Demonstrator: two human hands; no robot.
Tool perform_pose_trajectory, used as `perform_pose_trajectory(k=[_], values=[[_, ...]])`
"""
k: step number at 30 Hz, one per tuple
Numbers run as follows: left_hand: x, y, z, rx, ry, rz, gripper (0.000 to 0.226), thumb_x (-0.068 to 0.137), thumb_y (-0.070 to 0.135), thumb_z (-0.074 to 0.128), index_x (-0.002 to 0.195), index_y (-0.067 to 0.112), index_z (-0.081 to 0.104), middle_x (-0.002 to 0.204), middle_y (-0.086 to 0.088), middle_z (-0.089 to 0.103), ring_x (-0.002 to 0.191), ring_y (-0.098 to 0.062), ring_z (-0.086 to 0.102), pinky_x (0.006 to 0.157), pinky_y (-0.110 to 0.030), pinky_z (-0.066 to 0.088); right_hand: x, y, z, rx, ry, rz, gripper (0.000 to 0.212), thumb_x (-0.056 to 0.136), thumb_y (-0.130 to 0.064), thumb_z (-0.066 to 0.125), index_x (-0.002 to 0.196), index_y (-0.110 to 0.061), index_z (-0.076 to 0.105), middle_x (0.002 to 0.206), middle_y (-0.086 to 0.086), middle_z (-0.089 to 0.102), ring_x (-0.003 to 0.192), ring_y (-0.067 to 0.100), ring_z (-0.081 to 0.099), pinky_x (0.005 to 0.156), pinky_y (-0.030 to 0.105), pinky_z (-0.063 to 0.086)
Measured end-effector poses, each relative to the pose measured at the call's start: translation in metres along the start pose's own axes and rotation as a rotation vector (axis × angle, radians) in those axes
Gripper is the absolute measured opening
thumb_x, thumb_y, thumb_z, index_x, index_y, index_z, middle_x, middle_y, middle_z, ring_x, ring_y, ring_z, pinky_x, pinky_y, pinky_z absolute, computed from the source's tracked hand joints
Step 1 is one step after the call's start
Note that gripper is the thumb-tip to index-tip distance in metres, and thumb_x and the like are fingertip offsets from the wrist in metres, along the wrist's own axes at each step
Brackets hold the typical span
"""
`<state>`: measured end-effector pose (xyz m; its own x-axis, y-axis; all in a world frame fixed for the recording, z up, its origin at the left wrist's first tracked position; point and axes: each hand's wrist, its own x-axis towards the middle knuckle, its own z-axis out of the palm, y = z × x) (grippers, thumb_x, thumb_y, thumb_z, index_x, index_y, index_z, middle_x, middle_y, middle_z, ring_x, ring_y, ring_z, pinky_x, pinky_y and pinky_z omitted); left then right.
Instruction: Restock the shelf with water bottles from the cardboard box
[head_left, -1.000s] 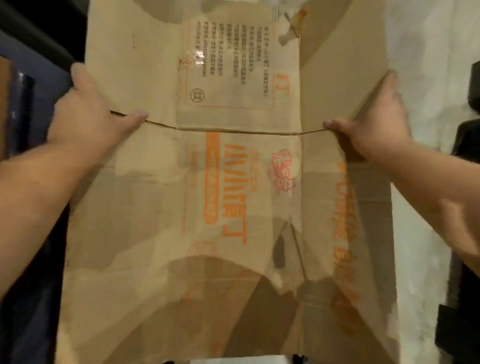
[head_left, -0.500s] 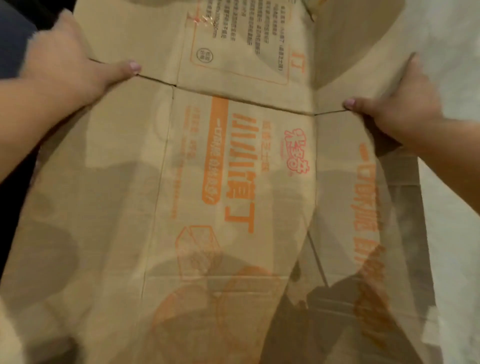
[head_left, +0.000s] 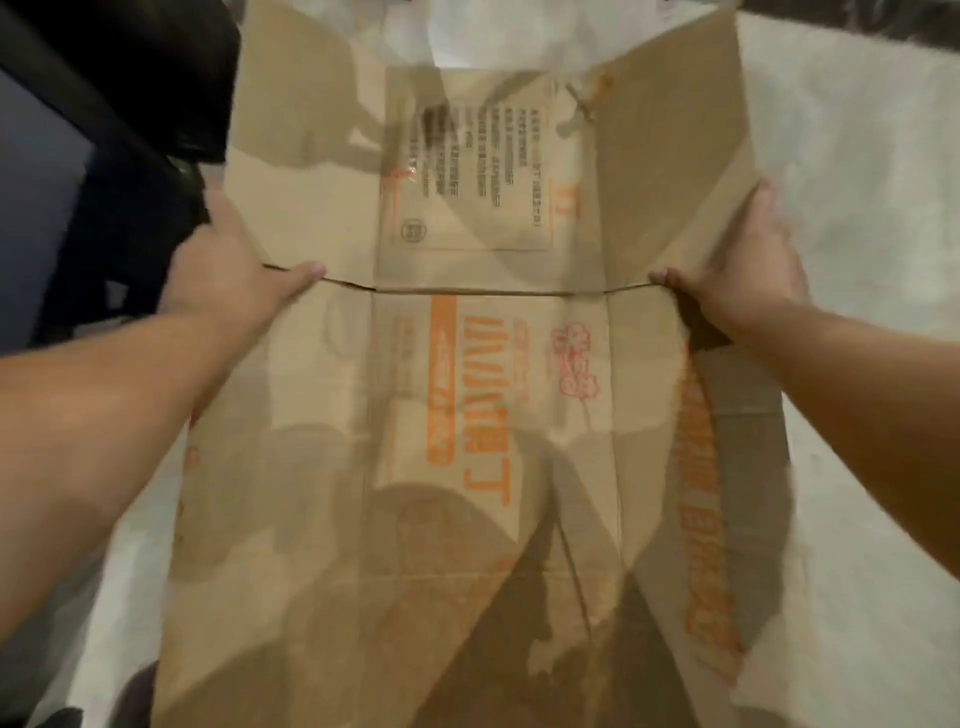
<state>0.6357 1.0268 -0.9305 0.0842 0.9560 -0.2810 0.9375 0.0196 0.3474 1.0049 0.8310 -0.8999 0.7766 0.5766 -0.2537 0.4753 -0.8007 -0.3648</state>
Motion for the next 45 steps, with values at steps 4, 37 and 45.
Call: perform_pose_trajectory(k=[4, 37, 45], values=[[0.015, -0.027, 0.019, 0.053, 0.019, -0.005, 0.109, 0.074, 0.068, 0.074, 0.149, 0.013, 0.019, 0.131, -0.027, 0.054, 0.120, -0.050, 0.052, 0.093, -0.060, 0.049, 0.014, 0.013, 0.031, -0.041, 0.023, 0.001, 0.111, 0.063, -0.057, 0.089, 0.146, -0.026, 0.022, 0.136, 0.016, 0.052, 0.122, 0.044, 0.055, 0.096, 0.056, 0.048], [0.026, -0.023, 0.099, 0.294, 0.033, 0.126, 0.074, 0.103, 0.055, 0.021, 0.160, 0.014, -0.003, 0.169, -0.006, -0.007, 0.155, -0.023, -0.010, 0.125, -0.049, -0.002, 0.024, 0.050, 0.113, -0.391, -0.070, -0.184, 0.074, 0.100, -0.064, 0.014, 0.161, -0.027, -0.009, 0.169, 0.007, -0.011, 0.155, 0.027, -0.011, 0.125, 0.049, -0.003], [0.039, -0.004, 0.063, 0.604, -0.213, 0.176, 0.079, 0.101, 0.060, 0.013, 0.158, 0.013, -0.016, 0.166, -0.009, -0.023, 0.154, -0.029, -0.016, 0.124, -0.054, -0.003, 0.039, 0.026, 0.091, -0.551, -0.324, -0.060, 0.086, 0.097, -0.070, 0.021, 0.159, -0.024, -0.017, 0.167, 0.009, -0.019, 0.154, 0.029, -0.015, 0.124, 0.052, -0.005]])
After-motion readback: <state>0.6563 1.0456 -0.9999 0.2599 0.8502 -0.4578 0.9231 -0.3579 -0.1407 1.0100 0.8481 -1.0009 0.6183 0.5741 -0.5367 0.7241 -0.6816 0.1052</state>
